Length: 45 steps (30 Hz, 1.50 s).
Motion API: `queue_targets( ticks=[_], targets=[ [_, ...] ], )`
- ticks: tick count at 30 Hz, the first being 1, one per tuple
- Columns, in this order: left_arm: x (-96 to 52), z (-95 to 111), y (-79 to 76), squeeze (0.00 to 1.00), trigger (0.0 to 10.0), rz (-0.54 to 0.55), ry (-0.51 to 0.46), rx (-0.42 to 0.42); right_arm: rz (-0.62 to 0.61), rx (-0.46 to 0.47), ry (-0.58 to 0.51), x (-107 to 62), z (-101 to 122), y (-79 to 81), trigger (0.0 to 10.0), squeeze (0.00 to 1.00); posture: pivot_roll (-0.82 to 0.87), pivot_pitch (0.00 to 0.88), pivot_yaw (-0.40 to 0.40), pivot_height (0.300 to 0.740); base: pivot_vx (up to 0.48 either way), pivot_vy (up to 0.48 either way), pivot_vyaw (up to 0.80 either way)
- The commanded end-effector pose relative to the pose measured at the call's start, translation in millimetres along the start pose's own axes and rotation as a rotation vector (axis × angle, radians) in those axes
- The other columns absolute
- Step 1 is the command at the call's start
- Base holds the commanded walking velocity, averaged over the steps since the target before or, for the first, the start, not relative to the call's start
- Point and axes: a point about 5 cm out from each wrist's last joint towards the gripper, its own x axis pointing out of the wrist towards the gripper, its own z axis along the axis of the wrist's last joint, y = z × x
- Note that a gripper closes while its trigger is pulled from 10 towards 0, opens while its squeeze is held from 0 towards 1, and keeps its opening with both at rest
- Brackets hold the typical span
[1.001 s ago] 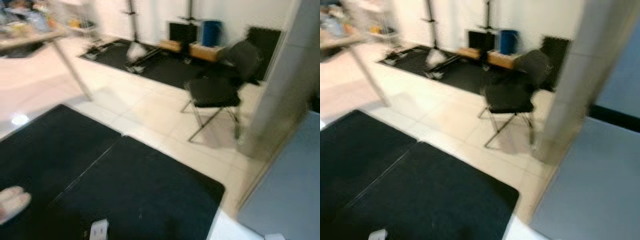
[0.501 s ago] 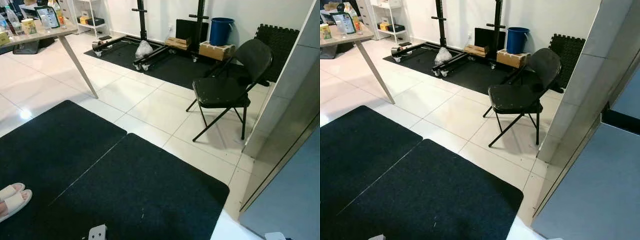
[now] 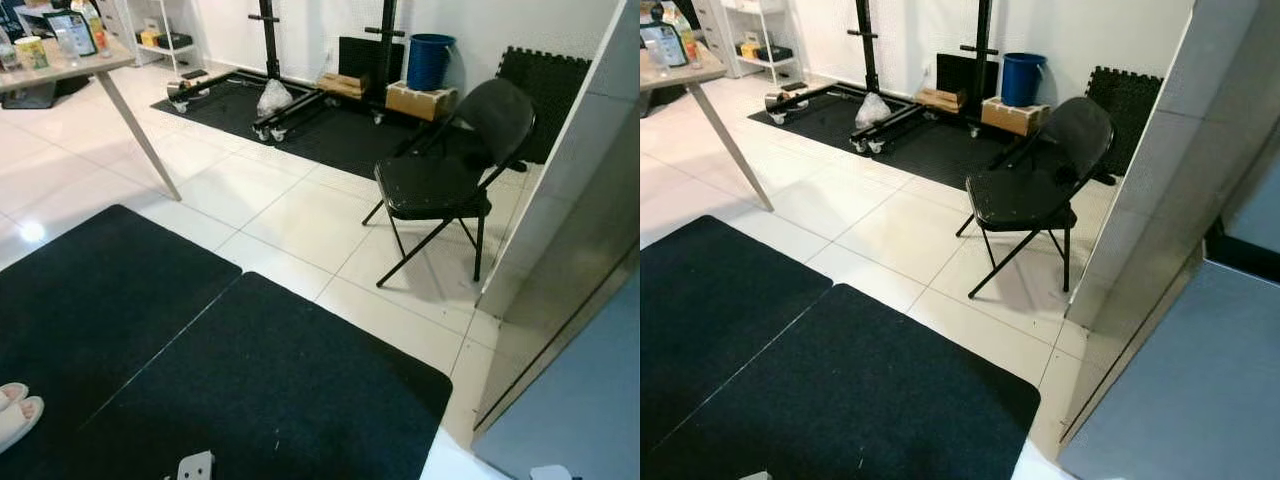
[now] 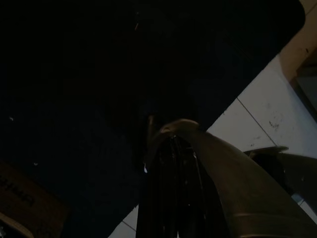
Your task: Restocking fridge
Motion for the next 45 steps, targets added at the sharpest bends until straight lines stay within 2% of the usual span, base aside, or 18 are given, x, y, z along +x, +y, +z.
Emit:
queue_targets(
  ticks=[1, 9, 24, 28, 40, 45],
  targets=[
    [0.4, 0.3, -0.9, 0.00, 10.0, -0.002, 0.003, 0.012, -0.010, 0.006, 0.009, -1.5, -4.5, -4.0, 10.0, 0.00, -0.07, 0.000, -0.029, 0.740, 0.289, 0.000, 0.63],
    [0.0, -1.2, -1.0, 0.00, 10.0, -0.002, 0.005, 0.009, -0.007, 0.005, 0.006, -1.6, -4.3, -4.3, 10.0, 0.00, -0.07, 0.000, -0.030, 0.740, 0.292, 0.000, 0.63],
    [-0.5, -2.2, 0.1, 0.00, 10.0, 0.004, 0.008, 0.007, -0.024, -0.013, 0.015, -1.4, -4.9, -4.2, 10.0, 0.00, -0.07, 0.000, -0.030, 0.740, 0.294, 0.000, 0.00],
    [-0.5, -3.1, 0.0, 0.00, 10.0, 0.004, 0.018, 0.024, -0.026, -0.013, 0.019, -1.4, -5.7, -3.7, 10.0, 0.00, -0.07, 0.000, -0.029, 0.740, 0.000, 0.000, 0.00],
    [-0.6, -5.3, -1.3, 0.00, 10.0, -0.002, 0.026, 0.029, 0.016, -0.050, 0.017, -1.4, -4.7, -2.0, 10.0, 0.00, -0.06, 0.000, -0.041, 0.740, 0.238, 0.000, 0.00],
    [-1.1, -5.7, -0.7, 0.00, 10.0, -0.004, 0.027, 0.034, 0.023, -0.063, 0.016, -1.3, -4.1, -1.9, 10.0, 0.00, -0.06, 0.000, -0.044, 0.740, 0.275, 0.000, 0.73]
  ],
)
